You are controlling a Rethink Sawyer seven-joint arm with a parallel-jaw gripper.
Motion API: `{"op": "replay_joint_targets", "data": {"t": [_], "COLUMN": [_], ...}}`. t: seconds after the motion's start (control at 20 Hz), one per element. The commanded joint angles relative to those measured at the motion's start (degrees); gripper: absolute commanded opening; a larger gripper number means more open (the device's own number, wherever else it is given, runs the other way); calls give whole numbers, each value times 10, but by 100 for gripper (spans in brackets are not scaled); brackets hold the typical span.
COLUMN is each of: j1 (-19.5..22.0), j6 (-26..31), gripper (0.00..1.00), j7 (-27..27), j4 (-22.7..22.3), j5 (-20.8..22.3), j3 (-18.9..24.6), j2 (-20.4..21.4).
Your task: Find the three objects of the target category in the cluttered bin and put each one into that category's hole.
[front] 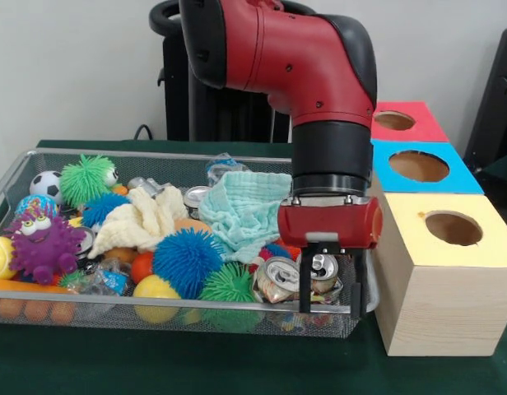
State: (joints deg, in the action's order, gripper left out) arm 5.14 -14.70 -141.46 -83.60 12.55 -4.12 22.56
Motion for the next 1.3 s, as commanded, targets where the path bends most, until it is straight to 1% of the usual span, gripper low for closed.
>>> {"op": "replay_joint_targets", "data": {"t": [0.05,0.65,1.0,1.3], "j1": [16,34,60,66], "j6": [63,106,140,158], "gripper": [100,100,100,100], "j7": [-9,-2,-2,2], "j4": [-29,-43,-67,-77], "j5": [44,59,62,59], "j3": [71,102,132,135], "j2": [-15,0,23,38]}}
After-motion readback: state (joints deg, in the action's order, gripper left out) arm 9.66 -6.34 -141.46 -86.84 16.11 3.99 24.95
